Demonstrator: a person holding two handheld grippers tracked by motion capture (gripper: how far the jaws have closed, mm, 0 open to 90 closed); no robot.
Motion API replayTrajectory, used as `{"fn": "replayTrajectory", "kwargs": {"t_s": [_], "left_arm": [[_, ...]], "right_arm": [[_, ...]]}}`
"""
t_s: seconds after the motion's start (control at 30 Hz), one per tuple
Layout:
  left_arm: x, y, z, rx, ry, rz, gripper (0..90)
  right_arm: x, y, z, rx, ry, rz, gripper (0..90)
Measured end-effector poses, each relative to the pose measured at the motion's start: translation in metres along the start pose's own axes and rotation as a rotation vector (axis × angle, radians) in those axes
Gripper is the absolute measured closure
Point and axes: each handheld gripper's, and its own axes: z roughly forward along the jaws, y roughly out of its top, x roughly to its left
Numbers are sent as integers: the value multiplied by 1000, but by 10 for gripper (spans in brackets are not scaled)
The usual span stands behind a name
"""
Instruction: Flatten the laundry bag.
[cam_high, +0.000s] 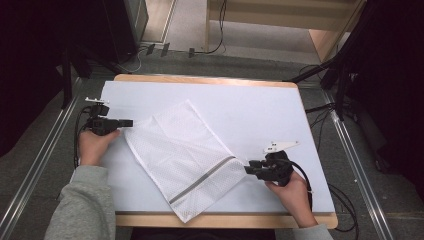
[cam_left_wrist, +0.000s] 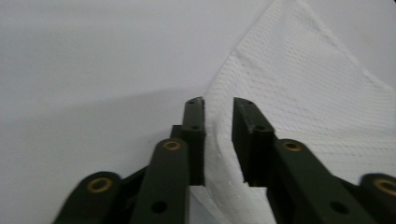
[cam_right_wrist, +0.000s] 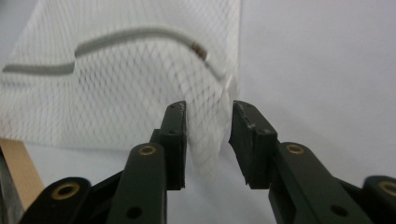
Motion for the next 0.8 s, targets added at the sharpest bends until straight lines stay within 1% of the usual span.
{"fn": "replayTrajectory", "kwargs": {"t_s": [0.03,0.07,0.1,0.17,0.2,0.23,0.3,0.33,0.37,0.4,0.43,0.47,0.5,0.53,0.57,0.6,0.63,0.67,0.7,0.73,0.77,0.8], "left_arm": [[-4,-1,-5,-9,6,13,629],[-4,-1,-5,-9,6,13,615],[-6,-2,-7,-9,5,16,595],[-11,-4,-11,0,9,24,581],[-14,-5,-13,4,15,32,573],[-18,-7,-14,4,14,39,562],[-25,-9,-18,5,28,63,523],[-28,-11,-19,6,31,66,523],[-30,-12,-21,6,30,69,490],[-32,-14,-22,8,24,70,490],[-34,-17,-24,10,21,72,486],[-35,-19,-25,10,18,69,475],[-36,-22,-27,7,13,65,475],[-37,-25,-29,2,11,58,468],[-38,-27,-30,1,7,56,468],[-40,-29,-32,-1,9,56,463],[-41,-32,-34,-3,9,51,460],[-44,-37,-36,-2,10,52,453],[-44,-37,-36,-2,10,52,451],[-45,-39,-36,5,13,56,450],[-47,-41,-37,7,19,59,450],[-48,-44,-38,5,21,59,449]], "right_arm": [[-1,3,-4,-51,5,-11,622],[-1,5,-5,-67,0,-18,622],[-2,8,-4,-75,-3,-26,622],[-3,10,-3,-77,-5,-30,619],[-4,13,-1,-79,-13,-27,619],[-6,16,2,-77,-13,-20,620],[-11,26,11,-76,-6,-12,619],[-11,26,11,-76,-6,-12,619],[-13,32,19,-71,-5,-15,617],[-13,32,19,-71,-5,-15,617],[-15,36,24,-67,-1,-19,610],[-16,43,33,-60,2,-29,610],[-16,43,33,-60,2,-29,610],[-18,51,43,-53,7,-36,610],[-18,51,43,-53,7,-36,610],[-18,55,48,-45,6,-33,609],[-19,59,54,-40,5,-41,604],[-20,66,64,-31,1,-44,604],[-21,70,69,-23,2,-43,604],[-22,73,74,-18,8,-43,604],[-22,73,74,-18,8,-43,604],[-22,76,78,-16,11,-45,604]]}}
